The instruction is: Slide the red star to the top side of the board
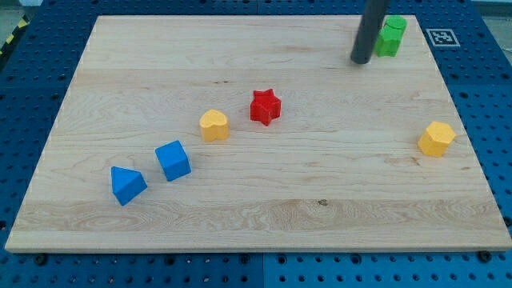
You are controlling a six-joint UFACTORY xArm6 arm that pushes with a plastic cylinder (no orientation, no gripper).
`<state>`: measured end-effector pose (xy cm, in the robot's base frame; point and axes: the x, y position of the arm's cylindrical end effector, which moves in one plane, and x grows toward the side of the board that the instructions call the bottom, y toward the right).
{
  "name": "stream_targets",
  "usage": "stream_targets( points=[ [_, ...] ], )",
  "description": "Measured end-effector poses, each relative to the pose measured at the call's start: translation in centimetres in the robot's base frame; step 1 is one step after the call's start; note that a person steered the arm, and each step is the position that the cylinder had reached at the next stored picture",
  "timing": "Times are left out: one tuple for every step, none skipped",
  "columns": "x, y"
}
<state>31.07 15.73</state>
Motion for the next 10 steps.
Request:
stream_targets(
  points=[
    [0.5, -0.3],
    [0.5, -0.4],
    [0.4, -3.6],
    [0.9, -8.7],
    [4.2, -14.0],
    [7.9, -19.0],
    [12.1, -21.3],
    [14.6, -18.3],
    [13.1, -12.8],
    [9.4, -12.2]
  ],
)
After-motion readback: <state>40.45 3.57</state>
